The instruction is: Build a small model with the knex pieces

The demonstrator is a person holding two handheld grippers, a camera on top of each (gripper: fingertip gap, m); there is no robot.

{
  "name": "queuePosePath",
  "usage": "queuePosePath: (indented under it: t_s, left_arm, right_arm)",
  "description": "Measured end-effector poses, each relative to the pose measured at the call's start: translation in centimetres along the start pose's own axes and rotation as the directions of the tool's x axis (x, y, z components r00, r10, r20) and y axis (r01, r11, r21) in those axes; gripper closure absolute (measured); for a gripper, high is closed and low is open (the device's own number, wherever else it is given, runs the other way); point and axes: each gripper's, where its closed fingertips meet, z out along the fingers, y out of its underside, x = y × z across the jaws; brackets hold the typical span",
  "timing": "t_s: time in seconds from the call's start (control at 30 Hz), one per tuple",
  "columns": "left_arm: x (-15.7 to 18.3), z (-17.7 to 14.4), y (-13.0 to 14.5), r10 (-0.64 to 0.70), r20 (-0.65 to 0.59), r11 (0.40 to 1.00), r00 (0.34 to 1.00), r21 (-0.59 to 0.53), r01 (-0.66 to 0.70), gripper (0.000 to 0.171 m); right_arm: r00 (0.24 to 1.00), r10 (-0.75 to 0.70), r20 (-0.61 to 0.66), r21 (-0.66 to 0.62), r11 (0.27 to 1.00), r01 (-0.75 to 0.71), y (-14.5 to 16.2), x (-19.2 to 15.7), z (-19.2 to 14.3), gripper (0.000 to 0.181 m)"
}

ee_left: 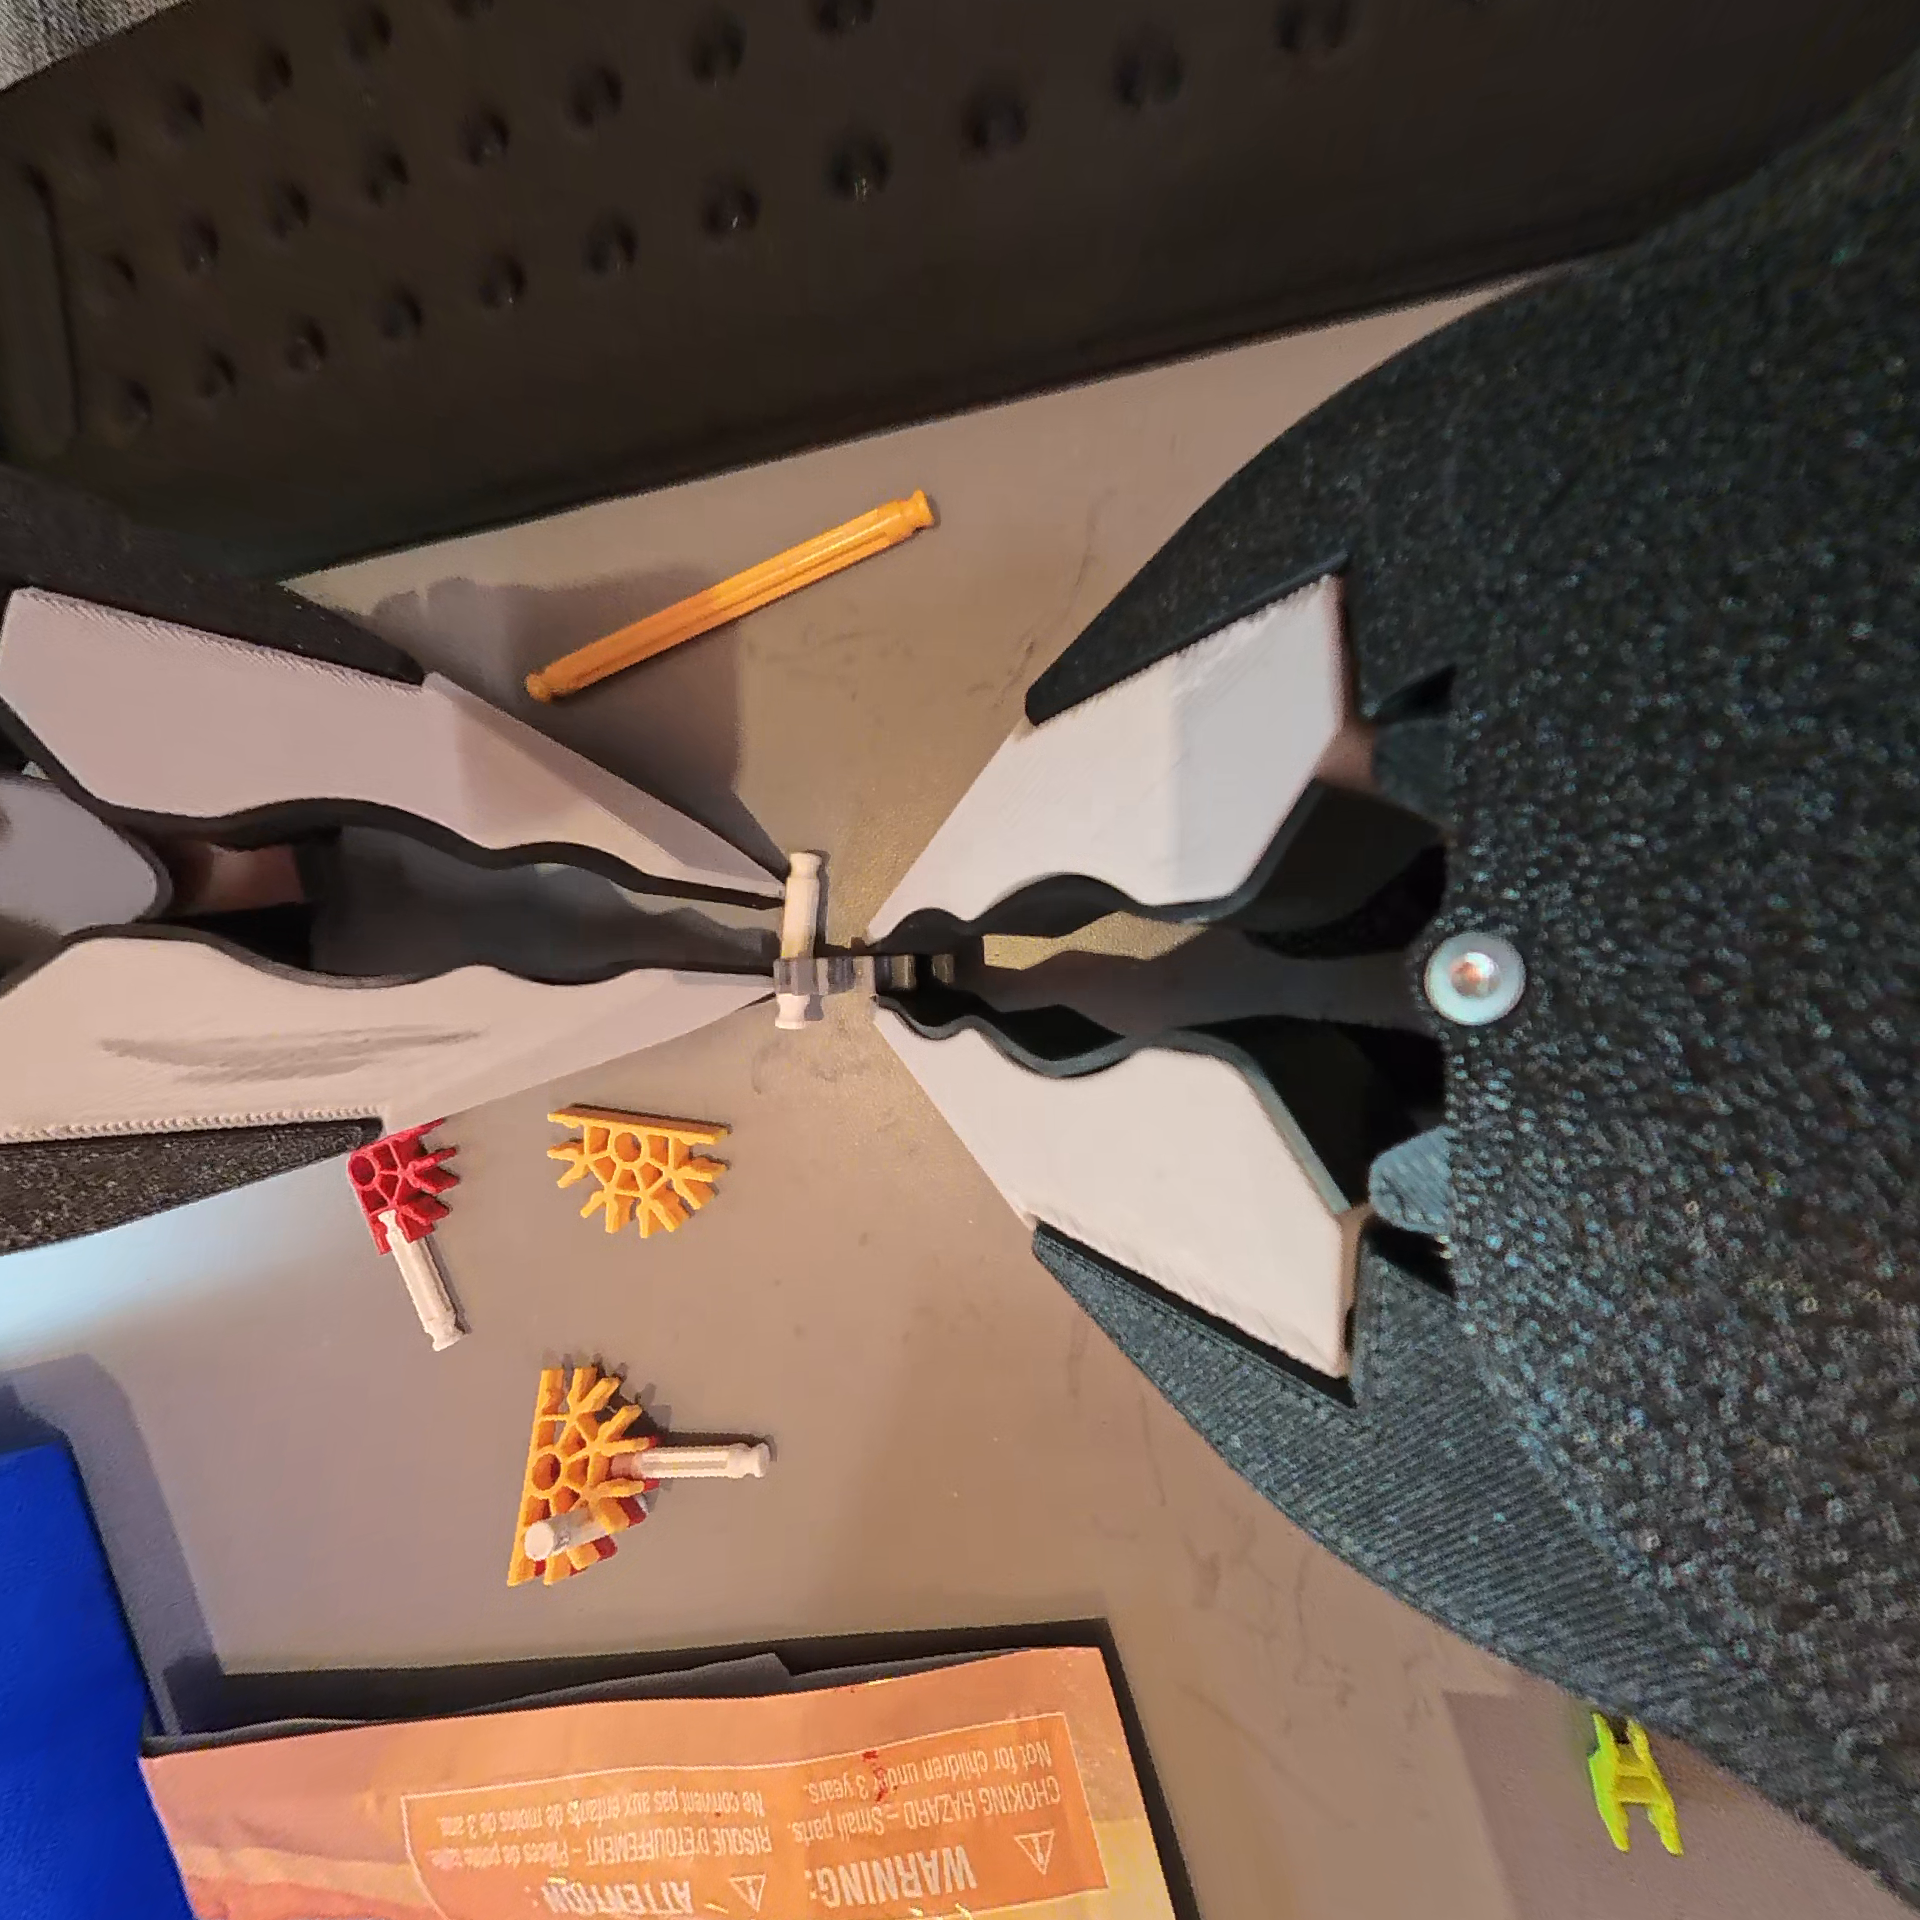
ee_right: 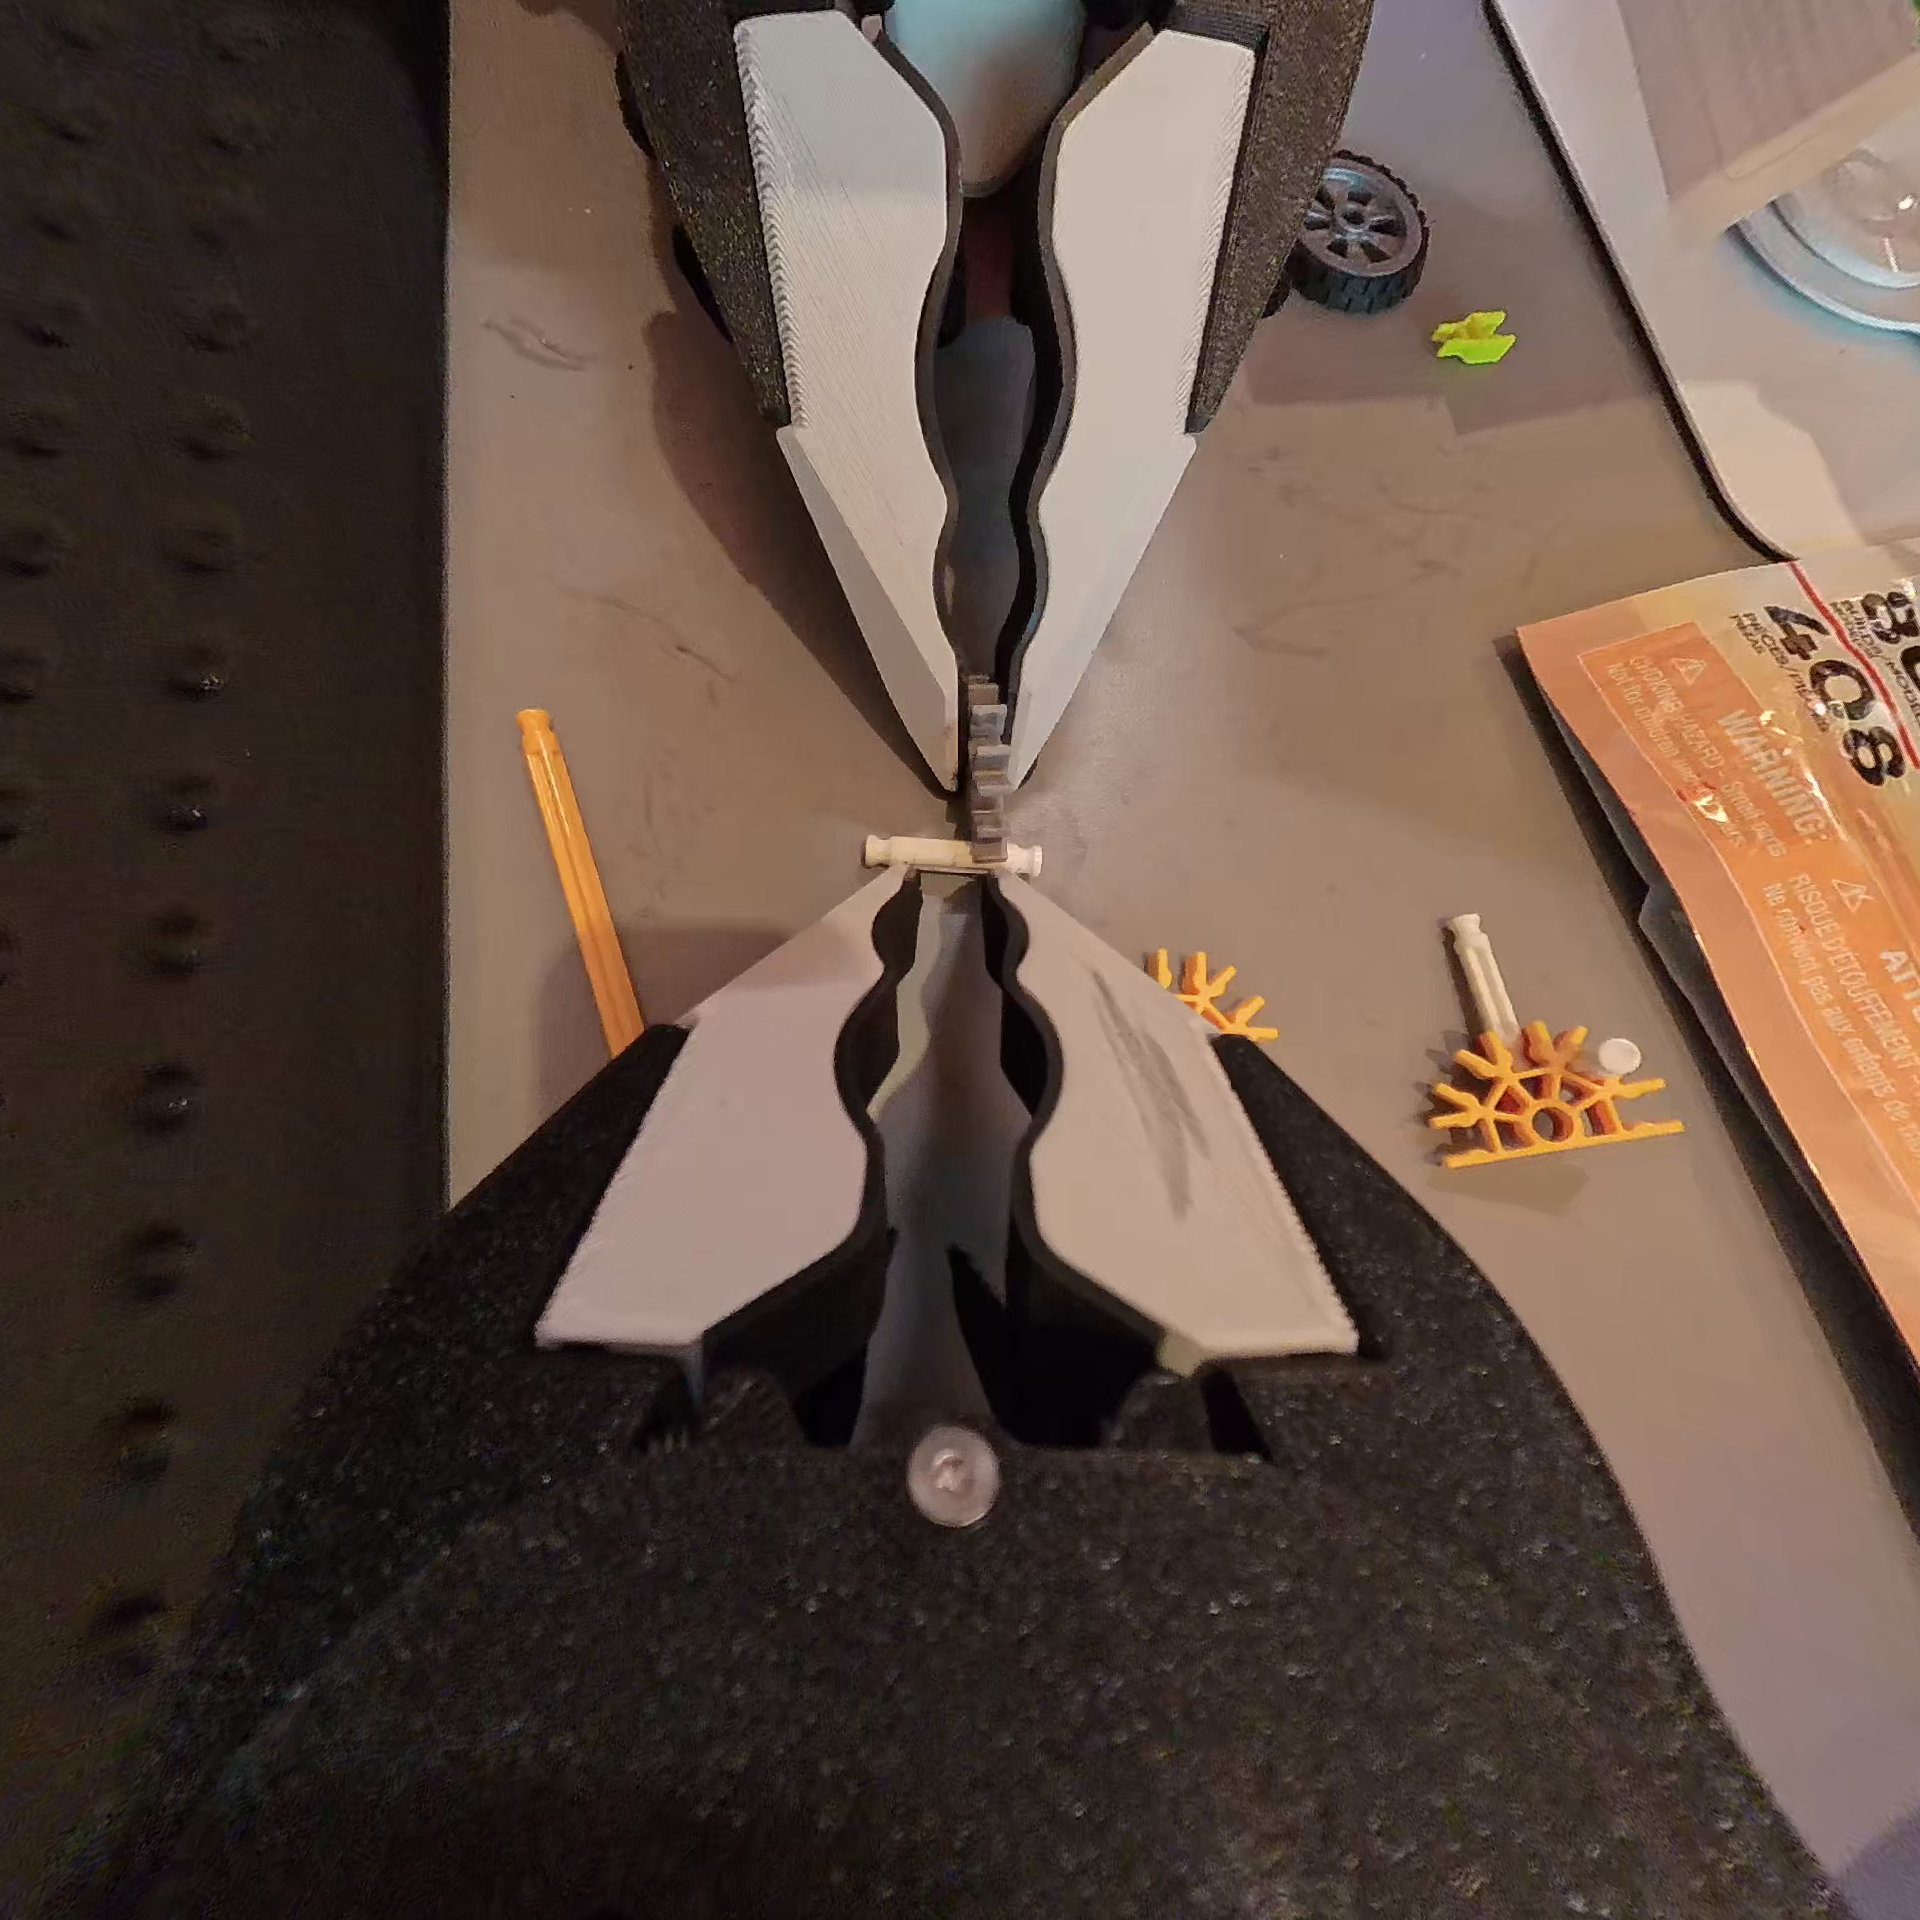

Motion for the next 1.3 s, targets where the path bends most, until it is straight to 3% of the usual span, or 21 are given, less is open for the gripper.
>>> queuePosePath:
  t_s: [0.47, 0.7, 1.3]
  left_arm:
    - [-0.02, 0.07, -0.06, 0.021, 0.025, 1.000, 0.999, -0.001, -0.021, 0.168]
    - [-0.09, 0.13, -0.11, 0.031, 0.048, 1.000, 0.998, -0.002, -0.031, 0.167]
    - [-0.03, 0.16, -0.20, 0.015, 0.034, 1.000, 0.999, 0.004, -0.015, 0.167]
  right_arm:
    - [0.998, -0.026, -0.051, -0.011, 1.000, 0.025, -0.24, -0.02, 0.33, 0.181]
    - [1.000, -0.003, -0.016, -0.008, 1.000, 0.003, -0.36, -0.34, 0.44, 0.181]
    - [0.991, 0.046, -0.123, -0.026, 0.998, -0.050, 0.39, 0.53, -0.11, 0.181]
